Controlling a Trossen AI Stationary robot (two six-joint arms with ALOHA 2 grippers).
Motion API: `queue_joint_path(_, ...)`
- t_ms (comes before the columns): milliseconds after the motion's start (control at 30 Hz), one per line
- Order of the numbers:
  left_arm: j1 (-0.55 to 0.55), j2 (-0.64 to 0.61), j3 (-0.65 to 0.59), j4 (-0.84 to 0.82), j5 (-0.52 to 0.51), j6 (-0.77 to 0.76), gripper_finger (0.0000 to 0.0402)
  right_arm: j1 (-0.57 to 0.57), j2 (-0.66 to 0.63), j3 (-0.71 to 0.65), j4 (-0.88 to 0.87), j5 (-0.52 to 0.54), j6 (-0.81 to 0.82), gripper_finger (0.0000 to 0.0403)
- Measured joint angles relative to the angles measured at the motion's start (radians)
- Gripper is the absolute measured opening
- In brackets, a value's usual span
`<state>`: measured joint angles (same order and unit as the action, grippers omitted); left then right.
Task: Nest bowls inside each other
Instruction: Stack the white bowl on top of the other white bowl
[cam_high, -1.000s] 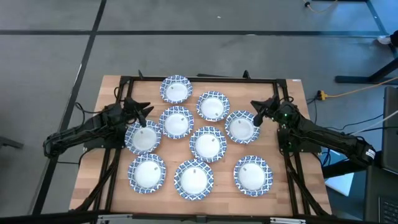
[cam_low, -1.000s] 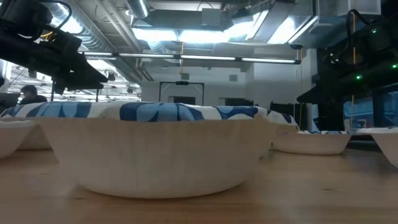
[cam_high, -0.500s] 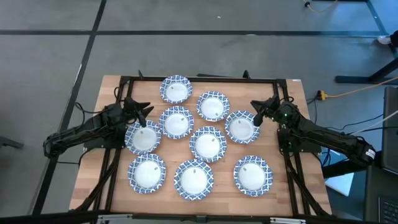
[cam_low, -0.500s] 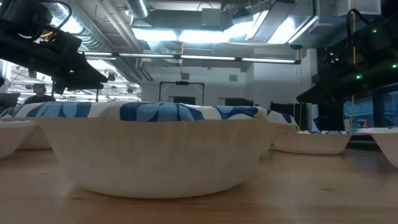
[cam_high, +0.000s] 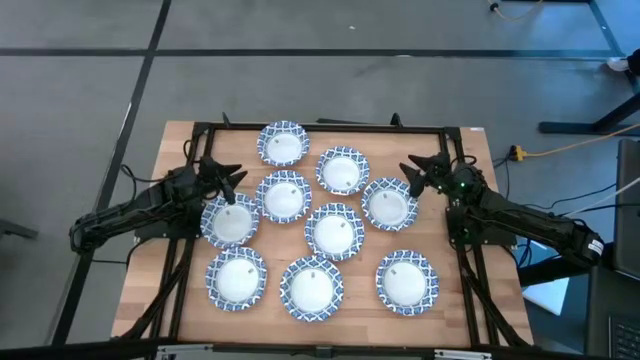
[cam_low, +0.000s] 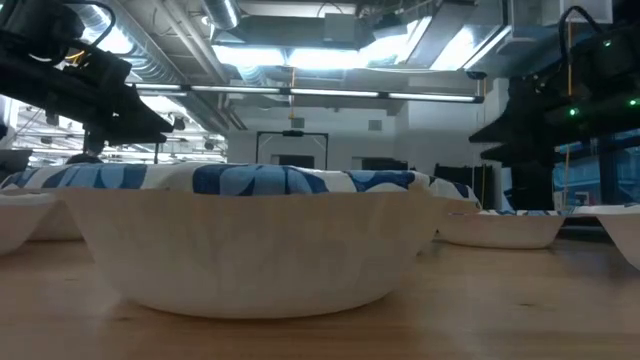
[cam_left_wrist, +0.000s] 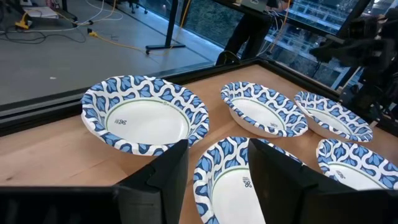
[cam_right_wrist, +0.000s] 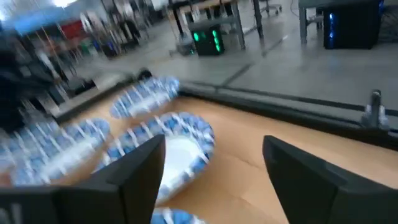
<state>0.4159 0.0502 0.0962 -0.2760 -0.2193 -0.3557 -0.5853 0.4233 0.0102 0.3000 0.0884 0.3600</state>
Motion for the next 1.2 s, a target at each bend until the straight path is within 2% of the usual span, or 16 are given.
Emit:
queue_joint_path(133,0.000,0.000,0.000,0.000,-0.037,0.027,0.0160,0.011,0.016,0.105,-0.106,-0.168,-0.038,0.0272)
queue_joint_path(233,0.000,0.000,0.000,0.000,-0.060,0.065,0.0160,0.045,0.064,0.230,-0.277,-0.195,-0.139,0.0266)
queue_joint_path(400,0.000,0.000,0.000,0.000,-0.060,0.078,0.0160,0.098,0.201,0.434,-0.432,-0.190,-0.241,0.0264)
queue_joint_path(567,0.000,0.000,0.000,0.000,-0.060,0.078,0.0160,0.173,0.399,0.591,-0.547,-0.187,-0.385,0.0264)
queue_joint_path(767,0.000,0.000,0.000,0.000,-0.060,0.078,0.0160,0.262,0.684,0.707,-0.554,-0.124,-0.545,0.0264)
queue_joint_path(967,0.000,0.000,0.000,0.000,-0.060,0.078,0.0160,0.304,0.927,0.825,-0.554,0.015,-0.583,0.0264)
queue_joint_path(1200,0.000,0.000,0.000,0.000,-0.060,0.078,0.0160,0.352,1.128,0.925,-0.590,0.016,-0.697,0.0264)
